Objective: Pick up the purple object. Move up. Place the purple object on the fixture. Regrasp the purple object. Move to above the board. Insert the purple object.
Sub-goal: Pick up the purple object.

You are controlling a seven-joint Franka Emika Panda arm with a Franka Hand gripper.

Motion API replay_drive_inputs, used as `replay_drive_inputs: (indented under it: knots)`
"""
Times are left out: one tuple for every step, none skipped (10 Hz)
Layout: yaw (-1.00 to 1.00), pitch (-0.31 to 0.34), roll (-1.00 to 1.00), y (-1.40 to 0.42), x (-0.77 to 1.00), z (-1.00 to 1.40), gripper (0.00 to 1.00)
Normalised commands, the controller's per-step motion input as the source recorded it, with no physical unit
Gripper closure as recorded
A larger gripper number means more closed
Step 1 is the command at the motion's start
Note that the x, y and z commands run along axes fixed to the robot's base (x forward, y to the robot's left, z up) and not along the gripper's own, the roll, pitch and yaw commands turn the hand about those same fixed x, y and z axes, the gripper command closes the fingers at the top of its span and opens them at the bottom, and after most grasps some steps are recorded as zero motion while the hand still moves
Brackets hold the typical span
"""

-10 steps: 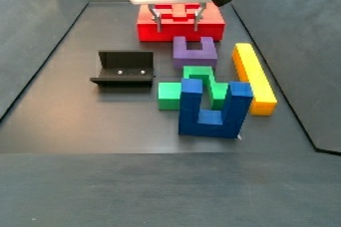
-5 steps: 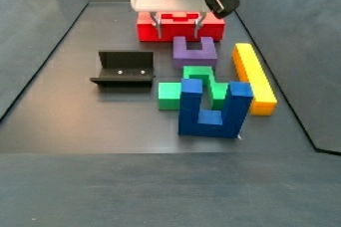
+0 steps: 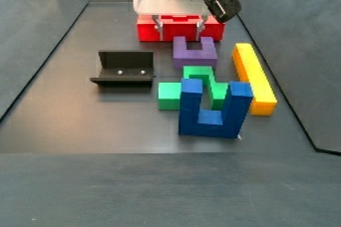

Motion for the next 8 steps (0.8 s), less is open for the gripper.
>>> replay_drive_inputs:
  knots:
    - [0.00,-0.044,0.34,-0.04,0.00,-0.13,0.00]
    - [0.00,-0.106,0.28,-0.02,-0.07,-0.07,0.00]
    - [0.00,0.000,0.06,-0.01,0.00,0.00,0.00]
    - [0.00,0.000,0.00,-0.03,0.00,0.00,0.00]
    - [0.00,-0.010,0.02,-0.07,0.00,-0.25,0.00]
    - [0.00,-0.059,0.00,-0.08,0.00,-0.40,0.00]
    - [0.00,-0.043,0.00,0.00,0.02,-0.35,0.00]
    - [0.00,0.000,0.01,0.00,0.00,0.00,0.00]
